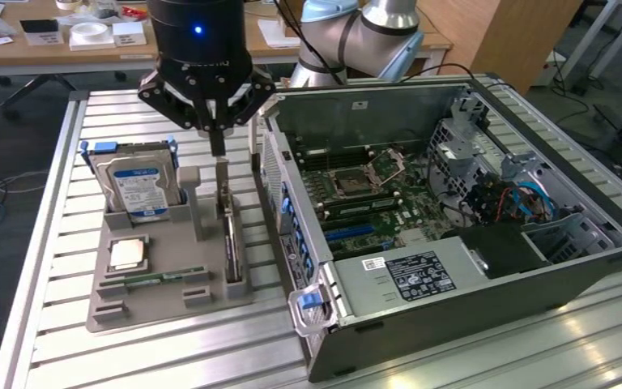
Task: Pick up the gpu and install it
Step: 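Reach for the gpu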
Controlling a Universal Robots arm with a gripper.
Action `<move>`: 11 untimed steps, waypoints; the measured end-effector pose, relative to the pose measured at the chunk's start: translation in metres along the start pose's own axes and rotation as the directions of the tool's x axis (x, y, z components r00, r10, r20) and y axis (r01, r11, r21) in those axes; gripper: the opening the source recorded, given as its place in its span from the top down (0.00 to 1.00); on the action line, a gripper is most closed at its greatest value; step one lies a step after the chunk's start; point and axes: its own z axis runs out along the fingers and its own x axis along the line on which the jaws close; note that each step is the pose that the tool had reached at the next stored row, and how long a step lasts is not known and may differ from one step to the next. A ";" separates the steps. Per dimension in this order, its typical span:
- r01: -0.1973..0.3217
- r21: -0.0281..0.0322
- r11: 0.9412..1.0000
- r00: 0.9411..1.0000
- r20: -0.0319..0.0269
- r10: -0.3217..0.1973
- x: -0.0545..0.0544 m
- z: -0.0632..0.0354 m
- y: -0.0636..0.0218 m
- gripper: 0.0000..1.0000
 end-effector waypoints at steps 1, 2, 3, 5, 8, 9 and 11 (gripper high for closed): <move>0.000 0.000 1.000 1.000 0.000 0.000 0.000 -0.0001 -0.0011 0.89; 0.000 0.000 1.000 1.000 0.000 0.000 0.000 -0.0001 -0.0023 0.89; 0.000 0.000 1.000 1.000 0.000 0.000 0.000 -0.0001 -0.0032 0.89; 0.000 0.000 1.000 1.000 0.000 0.000 0.000 -0.0002 -0.0041 0.89; 0.000 0.000 1.000 1.000 0.000 0.000 0.000 0.0003 -0.0042 0.89; 0.000 0.000 1.000 1.000 0.000 0.000 0.001 0.0007 -0.0043 0.89; 0.000 0.000 1.000 1.000 0.000 0.000 0.004 0.0016 -0.0046 0.89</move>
